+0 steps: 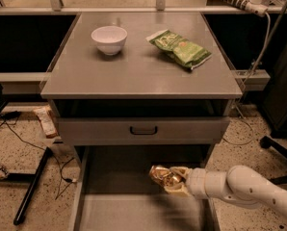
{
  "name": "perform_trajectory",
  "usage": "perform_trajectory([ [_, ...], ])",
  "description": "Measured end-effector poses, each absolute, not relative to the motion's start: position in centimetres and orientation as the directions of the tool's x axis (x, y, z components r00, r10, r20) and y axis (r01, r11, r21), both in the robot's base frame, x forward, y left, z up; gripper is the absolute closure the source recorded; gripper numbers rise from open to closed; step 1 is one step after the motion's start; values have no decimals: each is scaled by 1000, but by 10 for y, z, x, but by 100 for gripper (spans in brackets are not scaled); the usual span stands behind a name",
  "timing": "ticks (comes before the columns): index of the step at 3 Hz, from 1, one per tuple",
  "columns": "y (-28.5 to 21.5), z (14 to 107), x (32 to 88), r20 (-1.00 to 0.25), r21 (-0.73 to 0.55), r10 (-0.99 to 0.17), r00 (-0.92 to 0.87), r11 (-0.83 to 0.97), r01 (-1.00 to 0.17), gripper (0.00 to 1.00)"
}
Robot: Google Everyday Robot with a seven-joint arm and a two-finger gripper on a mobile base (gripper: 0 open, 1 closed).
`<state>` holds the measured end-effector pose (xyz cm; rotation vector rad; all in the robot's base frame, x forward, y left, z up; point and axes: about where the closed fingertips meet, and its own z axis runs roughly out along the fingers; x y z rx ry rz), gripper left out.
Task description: Place orange can into middle drawer
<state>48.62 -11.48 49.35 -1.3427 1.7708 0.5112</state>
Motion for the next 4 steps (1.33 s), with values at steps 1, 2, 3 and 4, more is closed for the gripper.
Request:
perform_trajectory([
  [1, -106, 462, 491, -753, -183, -652, -90, 338, -923, 100],
  [2, -99, 432, 494, -692, -213, -715, -94, 326, -921, 100],
  [3, -94, 409, 496, -672, -213, -734, -96, 315, -925, 100],
  [4, -92, 392, 496, -671, -195, -734, -104, 310, -931, 100],
])
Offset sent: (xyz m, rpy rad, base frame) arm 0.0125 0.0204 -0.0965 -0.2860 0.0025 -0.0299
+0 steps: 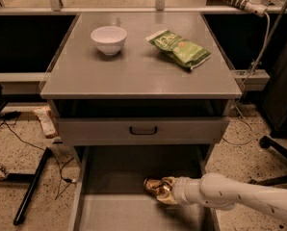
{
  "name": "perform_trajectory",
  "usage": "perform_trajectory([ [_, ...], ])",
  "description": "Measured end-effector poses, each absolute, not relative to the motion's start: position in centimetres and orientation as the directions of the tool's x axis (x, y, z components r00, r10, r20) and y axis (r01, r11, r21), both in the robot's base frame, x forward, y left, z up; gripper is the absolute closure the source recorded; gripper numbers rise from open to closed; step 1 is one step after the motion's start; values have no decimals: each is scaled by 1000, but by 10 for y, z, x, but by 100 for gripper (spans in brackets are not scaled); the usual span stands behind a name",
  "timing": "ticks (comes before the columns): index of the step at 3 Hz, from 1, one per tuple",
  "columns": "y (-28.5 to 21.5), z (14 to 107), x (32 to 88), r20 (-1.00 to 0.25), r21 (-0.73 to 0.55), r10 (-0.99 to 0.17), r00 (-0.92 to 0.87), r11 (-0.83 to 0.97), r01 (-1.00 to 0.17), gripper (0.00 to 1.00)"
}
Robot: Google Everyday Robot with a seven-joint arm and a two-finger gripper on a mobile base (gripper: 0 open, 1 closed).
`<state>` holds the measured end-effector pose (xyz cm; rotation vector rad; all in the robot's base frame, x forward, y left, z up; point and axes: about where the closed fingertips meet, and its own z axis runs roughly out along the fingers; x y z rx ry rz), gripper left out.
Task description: Place orange can into middle drawer
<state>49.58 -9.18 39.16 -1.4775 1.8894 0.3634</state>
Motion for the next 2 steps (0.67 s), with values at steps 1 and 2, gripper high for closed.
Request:
perform_trajectory([
  [1, -90, 379, 494, -674, -175, -729, -117, 311, -934, 100],
  [2, -90, 379, 494, -674, -175, -729, -117, 311, -934, 81],
])
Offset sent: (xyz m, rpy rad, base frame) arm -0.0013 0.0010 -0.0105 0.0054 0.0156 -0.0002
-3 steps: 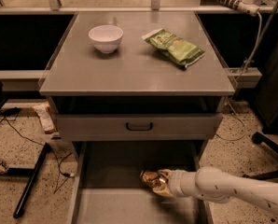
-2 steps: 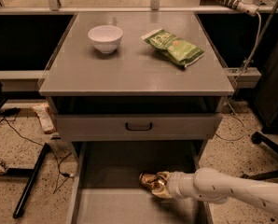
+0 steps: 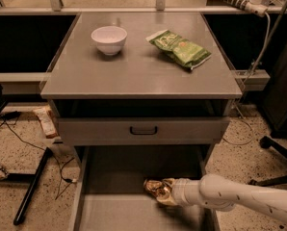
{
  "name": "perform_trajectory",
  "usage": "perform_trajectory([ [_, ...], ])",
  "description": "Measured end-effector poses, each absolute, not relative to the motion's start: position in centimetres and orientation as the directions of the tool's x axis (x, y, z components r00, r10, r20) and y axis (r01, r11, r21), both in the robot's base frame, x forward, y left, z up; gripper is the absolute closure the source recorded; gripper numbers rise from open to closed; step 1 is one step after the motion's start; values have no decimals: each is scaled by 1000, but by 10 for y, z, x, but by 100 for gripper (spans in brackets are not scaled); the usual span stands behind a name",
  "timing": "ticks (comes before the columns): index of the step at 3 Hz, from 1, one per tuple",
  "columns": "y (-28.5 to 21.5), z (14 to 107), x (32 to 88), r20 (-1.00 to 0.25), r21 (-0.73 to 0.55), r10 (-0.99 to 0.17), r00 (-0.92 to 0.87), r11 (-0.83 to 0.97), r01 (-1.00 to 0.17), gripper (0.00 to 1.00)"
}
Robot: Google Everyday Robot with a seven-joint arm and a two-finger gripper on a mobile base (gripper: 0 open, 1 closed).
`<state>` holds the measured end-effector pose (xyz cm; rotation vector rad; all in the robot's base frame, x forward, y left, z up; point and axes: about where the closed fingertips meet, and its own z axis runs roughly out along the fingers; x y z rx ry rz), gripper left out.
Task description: Place orange can into middle drawer
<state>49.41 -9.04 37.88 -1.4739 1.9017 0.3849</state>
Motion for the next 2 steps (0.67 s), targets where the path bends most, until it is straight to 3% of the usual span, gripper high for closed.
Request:
perform_trajectory([
  [2, -90, 379, 494, -674, -175, -729, -117, 311, -934, 34],
])
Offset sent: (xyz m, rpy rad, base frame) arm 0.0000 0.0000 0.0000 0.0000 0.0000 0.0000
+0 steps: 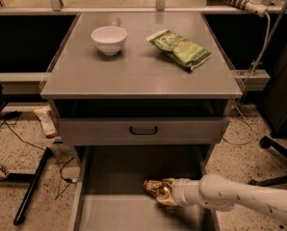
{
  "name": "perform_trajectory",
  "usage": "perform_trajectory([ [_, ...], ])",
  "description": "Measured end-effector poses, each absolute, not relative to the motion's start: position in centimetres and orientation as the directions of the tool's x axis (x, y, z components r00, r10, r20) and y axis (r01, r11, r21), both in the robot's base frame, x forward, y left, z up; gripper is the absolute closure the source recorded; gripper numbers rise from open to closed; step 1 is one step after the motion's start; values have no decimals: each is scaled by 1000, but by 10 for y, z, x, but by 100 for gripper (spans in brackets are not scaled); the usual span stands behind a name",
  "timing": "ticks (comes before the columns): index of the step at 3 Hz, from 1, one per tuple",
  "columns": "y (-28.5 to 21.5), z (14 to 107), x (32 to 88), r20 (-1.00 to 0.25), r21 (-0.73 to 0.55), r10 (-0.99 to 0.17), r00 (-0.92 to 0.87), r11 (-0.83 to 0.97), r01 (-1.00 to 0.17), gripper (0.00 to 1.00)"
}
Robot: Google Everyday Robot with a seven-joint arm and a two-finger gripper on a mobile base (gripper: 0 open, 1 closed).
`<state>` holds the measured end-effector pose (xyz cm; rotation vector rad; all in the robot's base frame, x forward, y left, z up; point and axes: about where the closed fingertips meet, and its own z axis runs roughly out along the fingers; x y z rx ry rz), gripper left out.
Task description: Place orange can into middle drawer
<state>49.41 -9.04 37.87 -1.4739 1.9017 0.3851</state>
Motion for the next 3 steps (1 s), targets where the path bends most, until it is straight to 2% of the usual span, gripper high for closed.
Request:
perform_trajectory([
  [1, -90, 379, 494, -674, -175, -729, -117, 311, -934, 11],
  [2, -90, 379, 494, -674, -175, -729, -117, 311, -934, 0],
  [3, -90, 379, 494, -674, -175, -729, -117, 311, -934, 0],
])
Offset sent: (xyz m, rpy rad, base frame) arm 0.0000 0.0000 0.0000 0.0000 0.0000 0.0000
